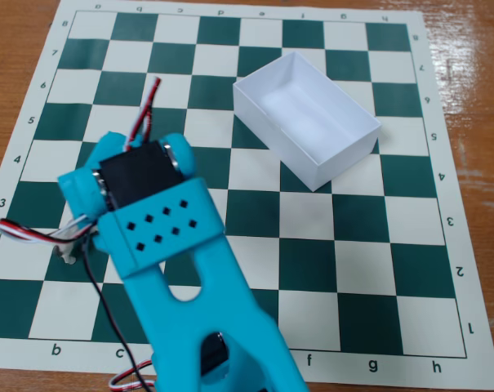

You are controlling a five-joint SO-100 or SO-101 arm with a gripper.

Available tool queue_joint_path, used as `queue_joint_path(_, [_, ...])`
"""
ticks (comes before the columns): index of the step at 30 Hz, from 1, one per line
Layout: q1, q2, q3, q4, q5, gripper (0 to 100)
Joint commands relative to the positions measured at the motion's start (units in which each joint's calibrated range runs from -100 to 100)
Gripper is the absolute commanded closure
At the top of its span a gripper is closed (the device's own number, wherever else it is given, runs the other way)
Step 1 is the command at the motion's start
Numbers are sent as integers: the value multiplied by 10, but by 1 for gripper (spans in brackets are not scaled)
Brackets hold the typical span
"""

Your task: Grab the toy horse and put it in the box.

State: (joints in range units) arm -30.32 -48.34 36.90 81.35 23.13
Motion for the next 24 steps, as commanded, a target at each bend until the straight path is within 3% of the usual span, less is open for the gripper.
queue_joint_path(1, [-55, 41, -33, -31, -20, 83])
queue_joint_path(11, [-87, 150, 37, -171, -37, 67])
queue_joint_path(24, [-90, 342, 47, -310, -39, 66])
